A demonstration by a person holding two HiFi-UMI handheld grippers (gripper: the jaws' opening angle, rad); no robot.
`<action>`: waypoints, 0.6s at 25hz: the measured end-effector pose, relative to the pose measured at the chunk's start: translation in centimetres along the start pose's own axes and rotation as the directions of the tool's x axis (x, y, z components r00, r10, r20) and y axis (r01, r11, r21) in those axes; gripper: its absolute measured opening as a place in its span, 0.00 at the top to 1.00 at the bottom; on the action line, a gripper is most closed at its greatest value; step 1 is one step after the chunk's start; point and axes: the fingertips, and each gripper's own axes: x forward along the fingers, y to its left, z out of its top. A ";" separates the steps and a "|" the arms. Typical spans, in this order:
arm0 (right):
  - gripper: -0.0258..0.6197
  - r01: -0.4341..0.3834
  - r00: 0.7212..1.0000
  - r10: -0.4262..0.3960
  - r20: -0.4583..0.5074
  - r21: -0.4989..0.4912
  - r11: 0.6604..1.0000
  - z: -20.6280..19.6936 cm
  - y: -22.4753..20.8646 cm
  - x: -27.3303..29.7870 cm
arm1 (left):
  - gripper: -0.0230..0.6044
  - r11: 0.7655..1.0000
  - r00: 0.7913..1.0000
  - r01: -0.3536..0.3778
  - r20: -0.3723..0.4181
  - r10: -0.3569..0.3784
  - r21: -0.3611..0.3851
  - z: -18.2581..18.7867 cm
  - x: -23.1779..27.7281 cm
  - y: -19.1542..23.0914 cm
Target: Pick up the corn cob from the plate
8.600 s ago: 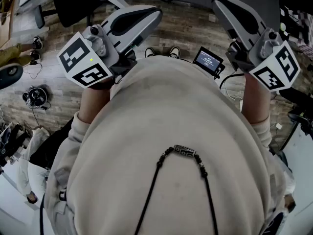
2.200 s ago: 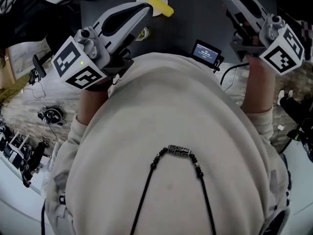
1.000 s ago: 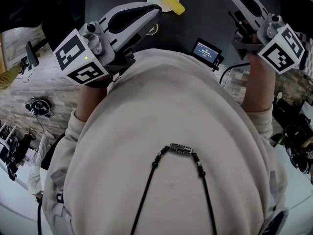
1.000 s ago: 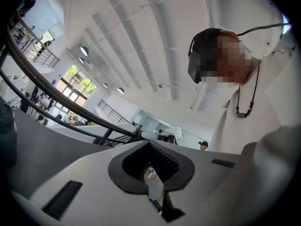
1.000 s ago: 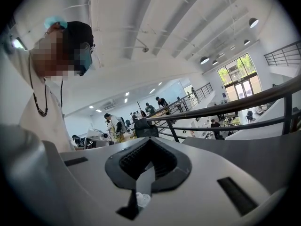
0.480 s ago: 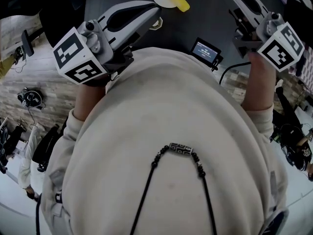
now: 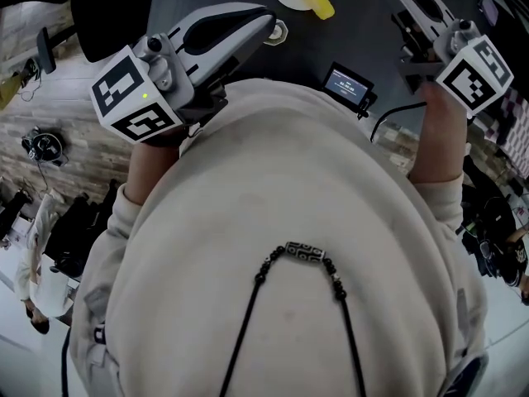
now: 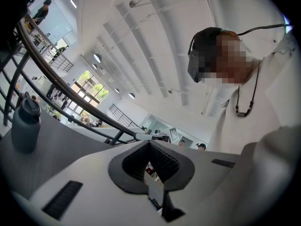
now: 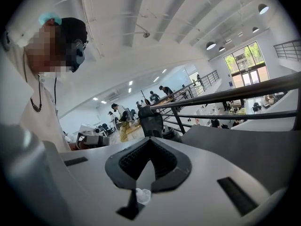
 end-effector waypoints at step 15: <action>0.94 0.039 0.996 -0.034 -0.086 0.064 0.997 -3.4 -3.0 3.2 | 0.96 0.998 0.998 -0.051 0.026 0.052 -0.027 0.0 -2.3 1.2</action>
